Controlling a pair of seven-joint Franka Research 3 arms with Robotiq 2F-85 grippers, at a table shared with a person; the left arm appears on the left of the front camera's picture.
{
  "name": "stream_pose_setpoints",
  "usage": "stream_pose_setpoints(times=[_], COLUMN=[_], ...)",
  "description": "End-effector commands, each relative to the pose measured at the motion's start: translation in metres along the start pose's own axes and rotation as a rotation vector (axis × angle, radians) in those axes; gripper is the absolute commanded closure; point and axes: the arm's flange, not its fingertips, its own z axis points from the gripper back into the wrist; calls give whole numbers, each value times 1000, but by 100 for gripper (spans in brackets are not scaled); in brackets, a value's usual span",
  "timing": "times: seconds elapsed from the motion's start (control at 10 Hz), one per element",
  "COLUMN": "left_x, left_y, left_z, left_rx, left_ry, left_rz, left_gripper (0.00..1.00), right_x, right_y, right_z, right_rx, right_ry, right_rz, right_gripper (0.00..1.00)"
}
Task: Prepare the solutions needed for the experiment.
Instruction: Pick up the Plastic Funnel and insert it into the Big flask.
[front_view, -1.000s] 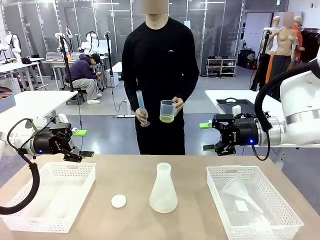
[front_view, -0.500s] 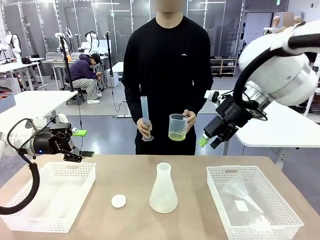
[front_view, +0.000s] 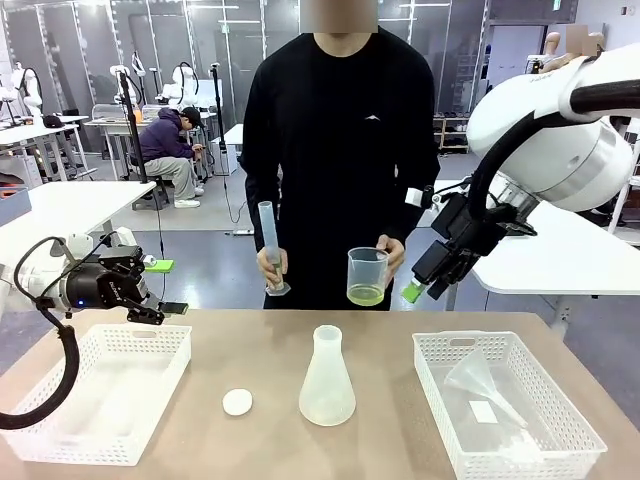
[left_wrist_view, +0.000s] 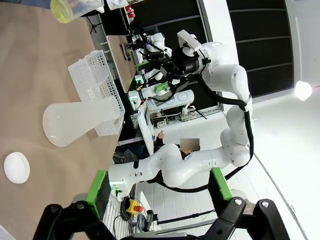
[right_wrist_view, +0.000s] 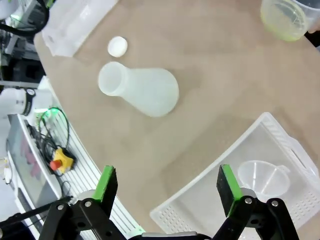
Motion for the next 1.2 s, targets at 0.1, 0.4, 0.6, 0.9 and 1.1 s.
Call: stream_pose_setpoints(times=[0.1, 0.4, 0.6, 0.9, 1.1], left_x=[1, 1, 1, 1, 1], left_y=[-2, -2, -2, -2, -2], left_z=[-1, -1, -1, -1, -1], left_rx=[-13, -13, -13, -13, -13], left_ry=[-13, -13, -13, -13, -13], left_rz=[-9, -9, -9, -9, -9], left_gripper=[0, 0, 0, 0, 0], right_x=[0, -7, -17, -14, -14], right_y=[0, -17, -27, -21, -21], right_z=[0, 5, 1, 5, 5], right_rx=[0, -312, -244, -269, -269], right_ry=[0, 273, 355, 383, 383], right_rz=[0, 415, 514, 429, 429], right_gripper=[0, 0, 0, 0, 0])
